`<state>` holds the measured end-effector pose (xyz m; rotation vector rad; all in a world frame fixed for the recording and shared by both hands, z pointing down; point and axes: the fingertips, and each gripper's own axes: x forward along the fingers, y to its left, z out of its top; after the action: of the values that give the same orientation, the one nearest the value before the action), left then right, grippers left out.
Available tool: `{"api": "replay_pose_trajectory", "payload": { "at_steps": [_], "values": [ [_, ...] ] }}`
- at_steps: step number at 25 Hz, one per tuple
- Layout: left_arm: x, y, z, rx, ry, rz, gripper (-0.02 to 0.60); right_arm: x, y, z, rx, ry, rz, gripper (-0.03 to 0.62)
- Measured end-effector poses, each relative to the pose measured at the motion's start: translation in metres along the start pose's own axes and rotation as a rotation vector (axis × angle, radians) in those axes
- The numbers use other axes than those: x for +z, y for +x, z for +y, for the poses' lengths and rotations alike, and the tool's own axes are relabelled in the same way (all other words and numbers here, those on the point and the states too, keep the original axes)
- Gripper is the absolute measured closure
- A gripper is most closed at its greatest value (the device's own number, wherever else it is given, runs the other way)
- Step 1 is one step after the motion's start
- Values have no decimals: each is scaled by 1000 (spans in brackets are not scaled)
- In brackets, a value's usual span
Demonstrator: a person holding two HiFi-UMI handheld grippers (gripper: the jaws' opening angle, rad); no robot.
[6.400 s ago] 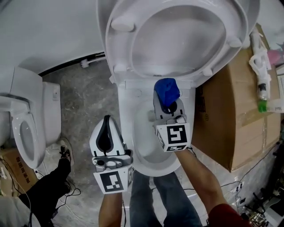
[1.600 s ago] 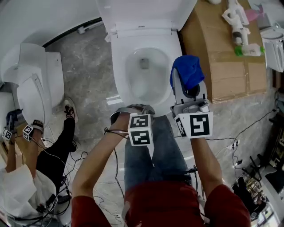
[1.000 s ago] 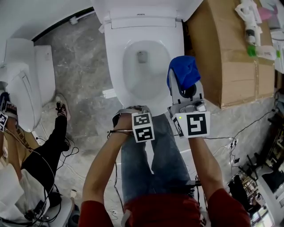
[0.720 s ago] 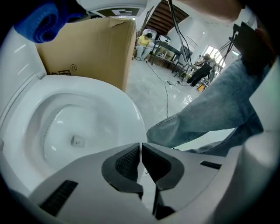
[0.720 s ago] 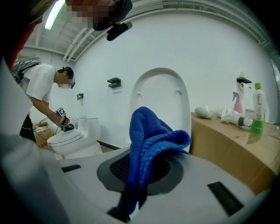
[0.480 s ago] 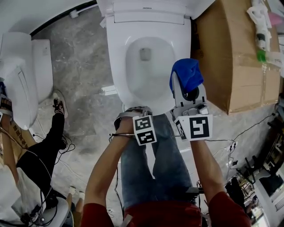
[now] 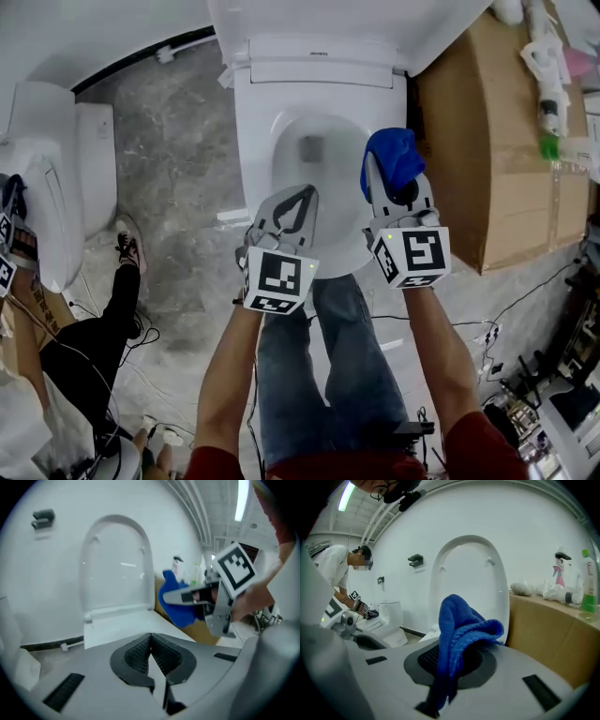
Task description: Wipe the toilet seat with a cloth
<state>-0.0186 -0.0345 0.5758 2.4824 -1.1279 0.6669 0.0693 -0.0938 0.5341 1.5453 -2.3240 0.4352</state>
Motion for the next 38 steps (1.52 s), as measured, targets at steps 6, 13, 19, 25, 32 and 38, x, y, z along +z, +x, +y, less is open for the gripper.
{"api": "replay_pose_trajectory", "payload": {
  "at_steps": [6, 13, 19, 25, 32, 38],
  "values": [
    [87, -23, 76, 246, -125, -446, 565, -4, 64, -1, 30, -22, 42, 536],
    [104, -28, 110, 345, -106, -533, 565, -34, 151, -18, 9, 24, 171, 536],
    [94, -36, 130, 373, -97, -537, 565, -62, 195, -33, -39, 22, 306, 536],
    [80, -57, 154, 423, -111, -539, 565, -58, 218, 5, 7, -20, 302, 536],
    [59, -86, 171, 458, -110, -532, 565, -50, 246, 89, 157, -156, 315, 536],
    [45, -116, 183, 483, -119, -534, 565, -48, 252, 140, 250, -415, 380, 536]
  ]
}}
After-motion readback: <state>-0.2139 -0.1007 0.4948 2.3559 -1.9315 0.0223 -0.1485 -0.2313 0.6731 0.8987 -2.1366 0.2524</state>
